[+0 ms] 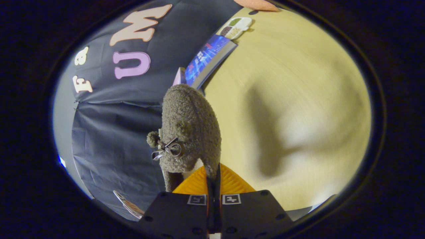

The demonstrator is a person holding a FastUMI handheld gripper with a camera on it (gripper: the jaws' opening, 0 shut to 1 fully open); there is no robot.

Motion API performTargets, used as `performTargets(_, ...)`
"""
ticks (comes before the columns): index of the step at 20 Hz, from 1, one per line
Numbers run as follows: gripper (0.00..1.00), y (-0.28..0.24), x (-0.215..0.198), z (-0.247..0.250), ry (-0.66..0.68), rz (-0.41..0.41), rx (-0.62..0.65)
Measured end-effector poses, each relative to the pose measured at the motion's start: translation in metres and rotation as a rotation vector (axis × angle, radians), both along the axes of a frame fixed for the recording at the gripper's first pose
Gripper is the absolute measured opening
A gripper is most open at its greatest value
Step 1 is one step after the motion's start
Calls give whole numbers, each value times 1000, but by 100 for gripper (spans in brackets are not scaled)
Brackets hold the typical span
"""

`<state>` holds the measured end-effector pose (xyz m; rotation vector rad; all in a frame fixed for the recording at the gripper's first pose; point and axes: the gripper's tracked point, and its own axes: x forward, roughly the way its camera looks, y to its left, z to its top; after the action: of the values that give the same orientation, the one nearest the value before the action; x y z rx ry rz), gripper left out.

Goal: Open the storage box then place both shoes into the box .Put the left shoe in first, then the right shoe, with the right side of both shoes facing outward in a uniform manner.

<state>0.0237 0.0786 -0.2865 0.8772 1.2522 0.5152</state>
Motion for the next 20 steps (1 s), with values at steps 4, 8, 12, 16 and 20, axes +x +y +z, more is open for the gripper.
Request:
performTargets(4, 3, 40, -1, 57, -23, 38, 41)
performTargets(8, 3, 91, -12, 91, -38, 104, 44)
performTargets(12, 3, 152, -29, 116, -71, 177, 39)
performTargets(16, 3, 203, -37, 99, -109, 239, -74)
performTargets(20, 4, 238, -37, 74, -94, 236, -206)
